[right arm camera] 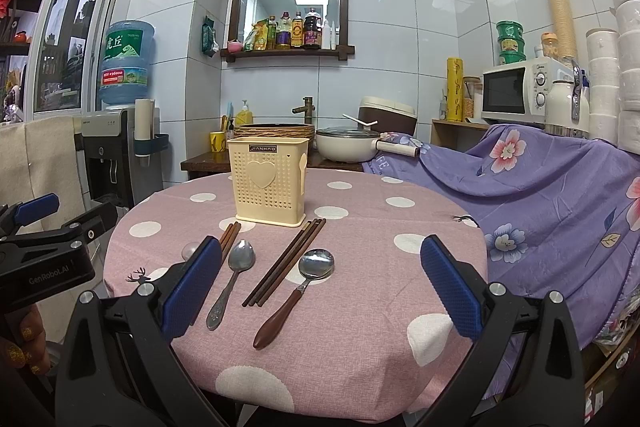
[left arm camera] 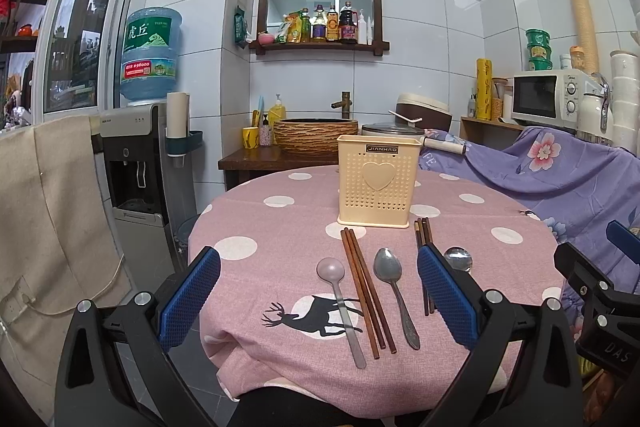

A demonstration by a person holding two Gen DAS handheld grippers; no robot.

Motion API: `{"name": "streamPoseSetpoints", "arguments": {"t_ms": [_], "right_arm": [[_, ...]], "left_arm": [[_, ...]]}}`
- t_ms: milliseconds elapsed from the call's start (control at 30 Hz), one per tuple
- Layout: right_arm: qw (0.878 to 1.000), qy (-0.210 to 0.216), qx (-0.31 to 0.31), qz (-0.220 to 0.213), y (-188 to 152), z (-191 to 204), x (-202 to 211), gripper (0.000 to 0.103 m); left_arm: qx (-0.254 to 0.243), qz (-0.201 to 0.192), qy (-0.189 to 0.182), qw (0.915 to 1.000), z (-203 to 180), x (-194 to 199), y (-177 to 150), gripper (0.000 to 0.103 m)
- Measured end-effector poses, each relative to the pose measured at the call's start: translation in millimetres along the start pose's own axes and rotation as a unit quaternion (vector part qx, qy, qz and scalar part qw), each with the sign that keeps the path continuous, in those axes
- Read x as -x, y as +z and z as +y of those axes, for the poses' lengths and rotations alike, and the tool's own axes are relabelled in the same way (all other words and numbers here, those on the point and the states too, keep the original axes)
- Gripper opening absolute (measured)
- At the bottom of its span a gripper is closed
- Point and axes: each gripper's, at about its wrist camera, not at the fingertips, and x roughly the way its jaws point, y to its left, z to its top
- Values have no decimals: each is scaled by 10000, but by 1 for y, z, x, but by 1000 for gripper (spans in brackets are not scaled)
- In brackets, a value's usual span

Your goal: Organize utensils

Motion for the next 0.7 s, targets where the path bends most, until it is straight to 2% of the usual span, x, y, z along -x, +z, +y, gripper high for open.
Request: {"name": "streamPoseSetpoints", "arguments": {"t_ms": [700], "right_arm": [[10000,-1,4,0,1,1,0,98]], "left_arm": [[17,4,-3,10000,-1,2,-1,97]]}}
